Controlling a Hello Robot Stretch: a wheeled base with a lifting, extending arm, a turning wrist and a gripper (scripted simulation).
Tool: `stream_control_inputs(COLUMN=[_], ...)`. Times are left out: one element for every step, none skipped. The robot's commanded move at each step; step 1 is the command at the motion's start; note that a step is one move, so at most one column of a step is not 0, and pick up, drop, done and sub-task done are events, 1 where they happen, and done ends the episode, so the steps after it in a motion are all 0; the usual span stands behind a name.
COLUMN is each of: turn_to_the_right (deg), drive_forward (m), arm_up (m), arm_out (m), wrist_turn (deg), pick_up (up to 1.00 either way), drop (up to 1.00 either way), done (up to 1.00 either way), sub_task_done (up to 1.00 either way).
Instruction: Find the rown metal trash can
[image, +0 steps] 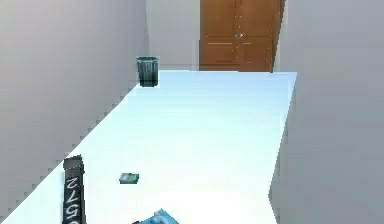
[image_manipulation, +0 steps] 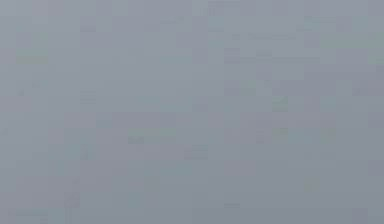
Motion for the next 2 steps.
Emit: stream_control_inputs(turn_to_the_right=[0.0, 0.0], drive_forward=[1.00, 1.00], arm_up=[0.00, 0.00], arm_out=[0.00, 0.00], wrist_turn=[0.0, 0.0], pick_up=[0.00, 0.00], drop=[0.00, 0.00], done=[0.00, 0.00], sub_task_done=[0.00, 0.00])
